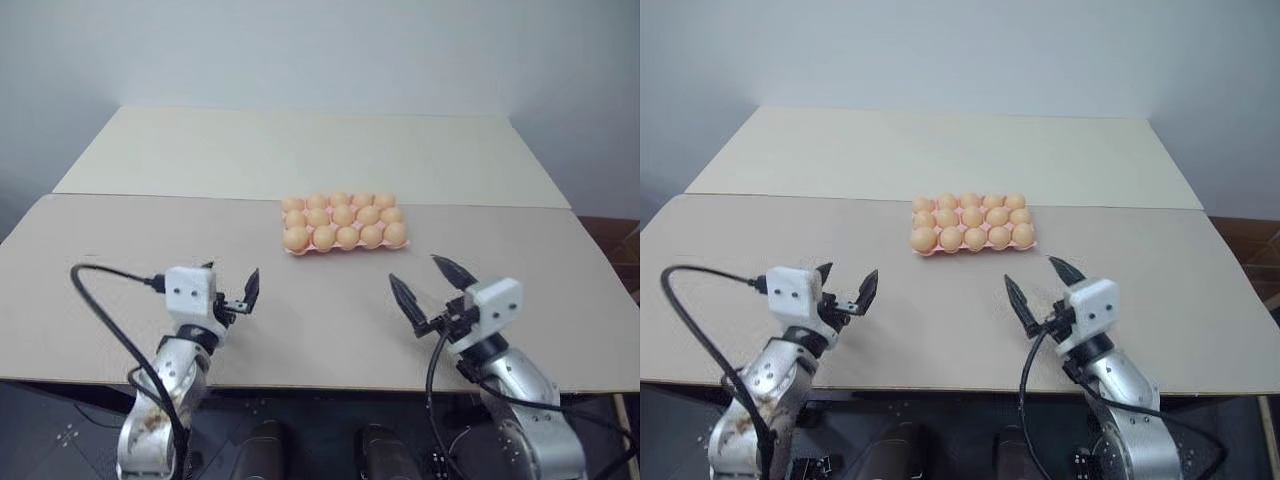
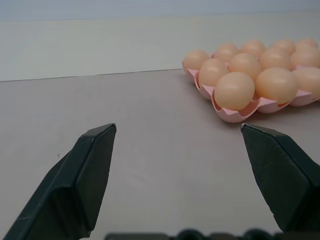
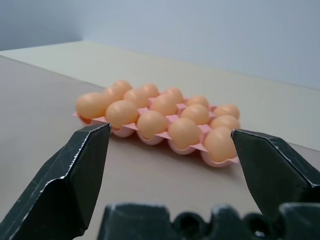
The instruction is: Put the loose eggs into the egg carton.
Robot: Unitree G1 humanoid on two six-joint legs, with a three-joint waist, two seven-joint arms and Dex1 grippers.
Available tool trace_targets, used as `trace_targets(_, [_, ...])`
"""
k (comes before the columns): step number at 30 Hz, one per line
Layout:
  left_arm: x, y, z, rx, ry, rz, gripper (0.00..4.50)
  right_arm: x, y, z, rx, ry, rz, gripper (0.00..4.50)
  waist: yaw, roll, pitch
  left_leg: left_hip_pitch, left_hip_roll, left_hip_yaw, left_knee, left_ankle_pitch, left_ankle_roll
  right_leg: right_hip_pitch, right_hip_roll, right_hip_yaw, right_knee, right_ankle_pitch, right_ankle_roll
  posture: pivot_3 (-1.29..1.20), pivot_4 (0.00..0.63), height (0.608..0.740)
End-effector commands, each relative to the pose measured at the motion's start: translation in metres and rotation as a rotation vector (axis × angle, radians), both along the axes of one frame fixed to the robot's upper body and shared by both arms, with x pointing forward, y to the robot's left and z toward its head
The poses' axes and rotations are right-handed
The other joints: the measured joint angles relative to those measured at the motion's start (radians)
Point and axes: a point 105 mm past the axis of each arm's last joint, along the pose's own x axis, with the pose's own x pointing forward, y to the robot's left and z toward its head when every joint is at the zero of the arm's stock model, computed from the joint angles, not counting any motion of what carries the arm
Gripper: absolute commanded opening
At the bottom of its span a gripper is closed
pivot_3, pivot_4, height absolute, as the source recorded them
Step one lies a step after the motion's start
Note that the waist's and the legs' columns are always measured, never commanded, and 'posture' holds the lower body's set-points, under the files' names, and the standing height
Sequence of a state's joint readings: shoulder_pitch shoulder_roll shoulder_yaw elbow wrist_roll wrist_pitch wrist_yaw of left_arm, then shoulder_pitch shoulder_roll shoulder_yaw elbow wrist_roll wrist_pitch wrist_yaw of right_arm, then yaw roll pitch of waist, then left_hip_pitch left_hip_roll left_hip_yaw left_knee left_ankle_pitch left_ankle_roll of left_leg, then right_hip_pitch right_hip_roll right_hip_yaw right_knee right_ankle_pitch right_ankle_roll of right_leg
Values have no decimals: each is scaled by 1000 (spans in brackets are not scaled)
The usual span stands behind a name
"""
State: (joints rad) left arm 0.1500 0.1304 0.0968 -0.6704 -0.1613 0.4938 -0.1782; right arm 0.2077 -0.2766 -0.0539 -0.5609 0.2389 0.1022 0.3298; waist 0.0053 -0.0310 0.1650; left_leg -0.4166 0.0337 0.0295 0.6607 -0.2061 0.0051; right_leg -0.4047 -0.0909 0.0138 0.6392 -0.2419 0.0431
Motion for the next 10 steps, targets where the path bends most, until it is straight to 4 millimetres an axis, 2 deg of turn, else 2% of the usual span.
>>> trace_targets(1, [-12, -7, 12, -28, -90, -12, 4327, -6, -10, -1, 20, -51, -79, 4500, -1, 0, 0, 0, 0, 0, 0, 0, 0, 0, 0, 0, 0, 0, 0, 0, 150, 740])
trace_targets(6, [-19, -8, 1, -61, -73, 8, 4327, -3, -15, -17, 40, -22, -167, 4500, -6, 1, -1, 1, 2, 0, 0, 0, 0, -1, 1, 0, 2, -4, -7, 0, 150, 740])
trace_targets(10, [-18, -6, -2, -38, -73, 5, 4327, -1, -12, -20, 22, -16, -142, 4500, -7, 1, -1, 1, 2, 0, 0, 0, 0, -1, 1, 0, 1, -8, -3, 0, 150, 740])
